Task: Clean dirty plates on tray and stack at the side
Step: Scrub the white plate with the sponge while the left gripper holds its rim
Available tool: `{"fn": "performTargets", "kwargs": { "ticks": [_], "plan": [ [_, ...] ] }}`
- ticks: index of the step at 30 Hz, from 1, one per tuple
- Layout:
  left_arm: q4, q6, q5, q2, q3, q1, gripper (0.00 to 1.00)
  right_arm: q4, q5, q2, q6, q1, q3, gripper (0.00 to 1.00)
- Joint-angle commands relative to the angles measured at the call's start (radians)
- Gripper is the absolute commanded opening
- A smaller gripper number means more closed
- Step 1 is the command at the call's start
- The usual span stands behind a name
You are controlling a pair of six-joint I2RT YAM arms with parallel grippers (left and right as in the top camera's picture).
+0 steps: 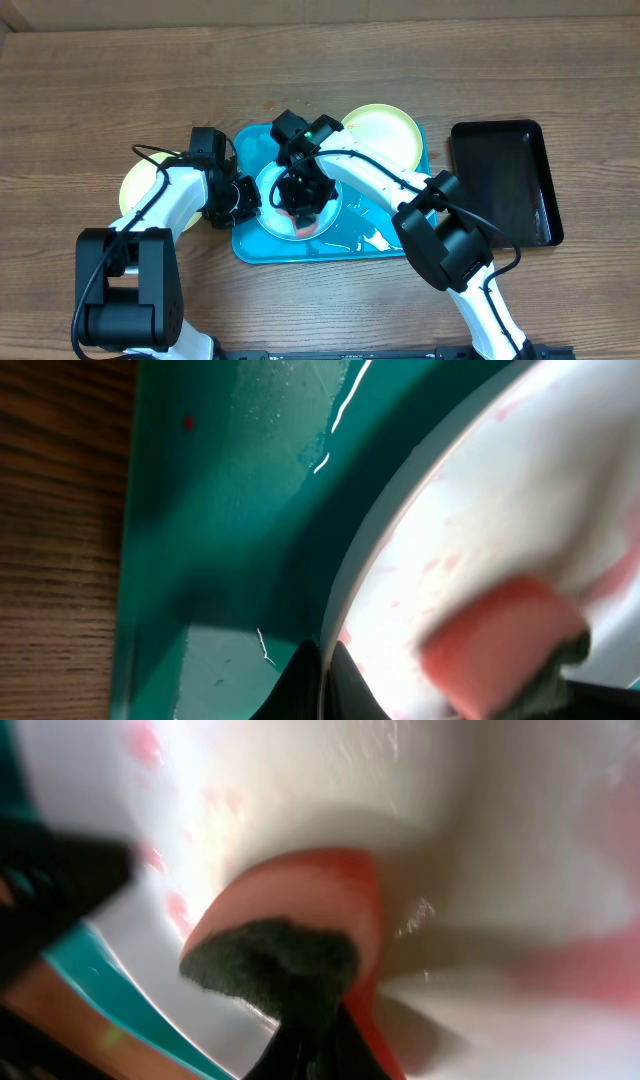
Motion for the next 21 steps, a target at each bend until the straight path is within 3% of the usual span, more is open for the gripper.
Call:
{"fn": "performTargets", "kwargs": {
  "ticks": [1,6,11,16,21],
  "plan": [
    [0.006,0.023,0.011,0.0,-0.003,0.023,0.04,-0.045,0.19,0.015,-0.035,-0.01,0.021,0.04],
    [0.003,0.031,0.011,0.0,-0.003,0.033,0.04,0.003,0.503,0.015,0.014,-0.016,0.021,0.04],
    [-0.001,0.031,0.011,0.0,-0.003,0.033,0.04,0.146,0.542,0.015,0.014,-0.016,0.02,0.04],
    [-0.002,0.031,0.011,0.0,-0.003,0.033,0.04,0.286,0.383,0.018,0.006,-0.015,0.019,0.04],
    [-0.001,0.031,0.011,0.0,-0.003,0.033,0.04,0.316,0.036,0.04,0.007,-0.006,0.019,0.04]
  ]
}}
